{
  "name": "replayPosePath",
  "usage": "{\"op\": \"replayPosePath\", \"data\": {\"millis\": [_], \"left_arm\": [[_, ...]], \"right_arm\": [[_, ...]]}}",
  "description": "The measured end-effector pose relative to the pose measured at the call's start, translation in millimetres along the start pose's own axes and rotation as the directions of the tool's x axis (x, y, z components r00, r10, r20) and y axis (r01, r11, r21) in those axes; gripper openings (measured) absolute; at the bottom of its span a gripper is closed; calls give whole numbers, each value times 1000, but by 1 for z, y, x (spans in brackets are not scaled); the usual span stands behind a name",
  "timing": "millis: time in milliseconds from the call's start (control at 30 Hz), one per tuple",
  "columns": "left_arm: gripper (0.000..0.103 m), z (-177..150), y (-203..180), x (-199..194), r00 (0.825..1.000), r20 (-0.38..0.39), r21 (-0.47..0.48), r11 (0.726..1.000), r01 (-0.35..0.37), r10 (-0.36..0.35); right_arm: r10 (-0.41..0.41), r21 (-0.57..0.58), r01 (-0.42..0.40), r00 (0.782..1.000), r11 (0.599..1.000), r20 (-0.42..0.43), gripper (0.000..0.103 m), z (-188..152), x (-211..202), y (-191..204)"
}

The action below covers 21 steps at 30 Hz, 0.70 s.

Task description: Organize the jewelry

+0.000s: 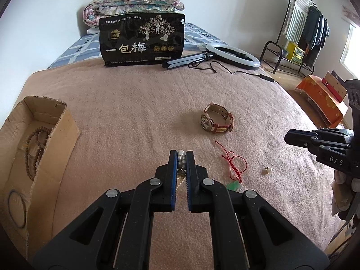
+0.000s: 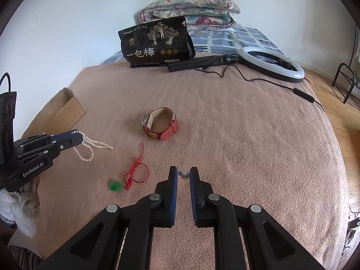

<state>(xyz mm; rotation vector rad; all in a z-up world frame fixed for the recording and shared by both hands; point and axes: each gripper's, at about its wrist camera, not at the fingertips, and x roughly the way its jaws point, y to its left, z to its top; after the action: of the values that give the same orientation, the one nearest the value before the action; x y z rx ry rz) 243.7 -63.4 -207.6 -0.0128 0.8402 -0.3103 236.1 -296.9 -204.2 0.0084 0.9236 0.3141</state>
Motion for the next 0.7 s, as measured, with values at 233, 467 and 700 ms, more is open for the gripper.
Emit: {"op": "replayPosePath", "data": {"millis": [233, 467, 700], "left_arm": [[4, 1, 8, -28, 999, 37, -11, 1000, -9, 9], [4, -1, 21, -58, 997, 73, -27, 999, -32, 34], [4, -3, 40, -93, 991, 114, -46, 997, -59, 64]], "right_arm": [[6, -10, -6, 1000, 1000, 23, 9, 6, -17, 11], [27, -34, -25, 999, 999, 43, 9, 14, -32, 31], [59, -70, -54, 996, 996, 69, 9, 26, -47, 60]]}}
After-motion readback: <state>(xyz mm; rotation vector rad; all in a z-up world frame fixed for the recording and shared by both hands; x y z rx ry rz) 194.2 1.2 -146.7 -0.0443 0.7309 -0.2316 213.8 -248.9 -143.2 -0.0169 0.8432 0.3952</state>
